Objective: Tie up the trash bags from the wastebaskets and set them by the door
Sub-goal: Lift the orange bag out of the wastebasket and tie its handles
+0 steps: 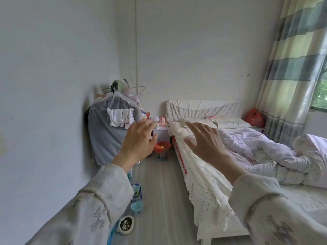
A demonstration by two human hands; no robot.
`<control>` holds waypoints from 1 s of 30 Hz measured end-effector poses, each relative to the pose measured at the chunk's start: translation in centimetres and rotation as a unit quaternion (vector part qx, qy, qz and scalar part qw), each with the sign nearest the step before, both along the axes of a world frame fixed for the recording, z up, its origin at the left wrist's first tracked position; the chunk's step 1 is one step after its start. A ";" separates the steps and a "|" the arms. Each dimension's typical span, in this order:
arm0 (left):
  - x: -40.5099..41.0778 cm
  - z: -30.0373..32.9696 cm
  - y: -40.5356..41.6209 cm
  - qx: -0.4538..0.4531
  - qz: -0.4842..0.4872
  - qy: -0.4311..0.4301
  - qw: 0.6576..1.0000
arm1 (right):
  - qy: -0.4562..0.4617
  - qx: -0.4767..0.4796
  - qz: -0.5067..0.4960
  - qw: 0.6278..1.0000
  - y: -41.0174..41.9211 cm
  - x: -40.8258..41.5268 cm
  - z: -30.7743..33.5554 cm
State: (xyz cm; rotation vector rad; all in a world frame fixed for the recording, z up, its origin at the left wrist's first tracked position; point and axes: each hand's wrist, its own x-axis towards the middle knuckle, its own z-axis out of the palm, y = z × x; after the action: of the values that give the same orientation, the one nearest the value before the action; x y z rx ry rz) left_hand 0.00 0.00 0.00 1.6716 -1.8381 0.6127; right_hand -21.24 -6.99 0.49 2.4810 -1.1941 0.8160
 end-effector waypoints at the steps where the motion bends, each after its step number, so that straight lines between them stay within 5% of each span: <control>1: -0.3 -0.6 -0.7 -0.006 -0.019 0.028 0.999 | -0.016 0.012 0.009 1.000 -0.6 -0.1 -0.6; 18: 4.7 -16.6 -27.9 0.094 -0.032 0.288 0.952 | -0.147 0.230 0.030 0.961 -27.8 5.4 -16.1; 30: 12.0 -18.1 -56.5 0.156 -0.011 0.314 0.937 | -0.167 0.279 0.045 0.945 -56.9 12.1 -17.9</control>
State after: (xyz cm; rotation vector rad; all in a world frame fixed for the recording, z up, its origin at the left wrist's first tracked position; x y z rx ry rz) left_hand 12.04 -56.49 -18.07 1.7678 -1.5162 -0.2333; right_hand -9.11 -63.89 -17.37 2.9422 -1.6249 1.0803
